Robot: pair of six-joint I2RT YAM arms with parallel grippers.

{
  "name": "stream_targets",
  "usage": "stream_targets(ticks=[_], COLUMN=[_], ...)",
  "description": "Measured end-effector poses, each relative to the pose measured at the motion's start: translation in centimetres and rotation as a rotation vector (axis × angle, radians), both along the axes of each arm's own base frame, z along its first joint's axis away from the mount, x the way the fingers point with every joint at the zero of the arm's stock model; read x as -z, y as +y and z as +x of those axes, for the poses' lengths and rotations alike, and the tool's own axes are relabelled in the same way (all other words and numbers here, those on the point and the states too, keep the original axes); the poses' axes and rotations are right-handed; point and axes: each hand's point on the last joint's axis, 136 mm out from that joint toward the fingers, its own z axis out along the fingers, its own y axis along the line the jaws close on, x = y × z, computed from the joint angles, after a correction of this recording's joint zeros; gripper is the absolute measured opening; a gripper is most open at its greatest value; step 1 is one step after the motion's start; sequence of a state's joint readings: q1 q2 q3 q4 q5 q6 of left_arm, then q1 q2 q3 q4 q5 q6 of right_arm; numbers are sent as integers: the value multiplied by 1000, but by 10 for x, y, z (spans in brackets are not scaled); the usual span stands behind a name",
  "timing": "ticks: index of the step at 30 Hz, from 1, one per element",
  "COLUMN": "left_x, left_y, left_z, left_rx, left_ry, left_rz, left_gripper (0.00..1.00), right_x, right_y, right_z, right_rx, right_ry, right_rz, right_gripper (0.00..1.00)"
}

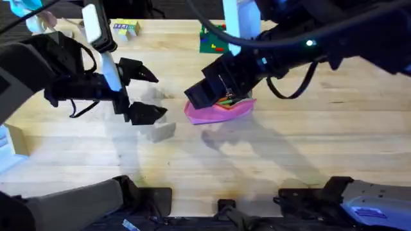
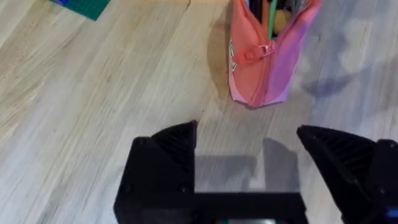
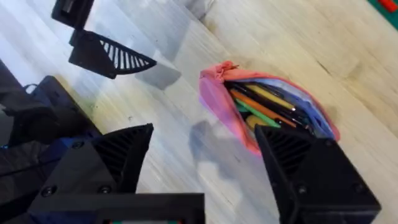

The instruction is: Unzip the bag, pick up the pens from the table one at a time and place them inside, then zip the bag closed.

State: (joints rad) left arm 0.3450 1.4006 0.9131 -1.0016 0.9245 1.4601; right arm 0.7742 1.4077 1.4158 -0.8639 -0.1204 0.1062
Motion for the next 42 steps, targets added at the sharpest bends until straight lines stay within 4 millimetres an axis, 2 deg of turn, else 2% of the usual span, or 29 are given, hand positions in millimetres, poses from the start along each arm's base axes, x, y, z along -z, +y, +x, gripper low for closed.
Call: stream_targets(ticks=[9, 13, 17, 22, 23, 30, 36, 37, 42], left_x=[0, 0, 0, 0, 0, 0, 0, 0, 0], left_y=[0, 0, 0, 0, 0, 0, 0, 0, 0], left_z=[0, 0, 0, 0, 0, 0, 0, 0, 0], left_rx=[0, 0, 0, 0, 0, 0, 0, 0, 0], left_ry=[0, 0, 0, 0, 0, 0, 0, 0, 0], left_rz=[0, 0, 0, 0, 0, 0, 0, 0, 0], left_gripper=[993, 994, 994, 994, 994, 994, 994, 993, 994], right_x=[0, -7, -5, 11, 22, 35, 52, 69, 77], right_y=[4, 16, 23, 33, 40, 62, 62, 60, 63], right_z=[4, 3, 1, 8, 14, 26, 35, 41, 39], right_rx=[8, -12, -27, -32, -30, -28, 62, 148, 164], right_ry=[-4, -31, -33, -13, -4, -21, -13, 9, 17], right_rz=[13, 45, 50, 30, 22, 36, -10, -46, -63], right_gripper=[997, 997, 997, 997, 998, 998, 996, 998, 998])
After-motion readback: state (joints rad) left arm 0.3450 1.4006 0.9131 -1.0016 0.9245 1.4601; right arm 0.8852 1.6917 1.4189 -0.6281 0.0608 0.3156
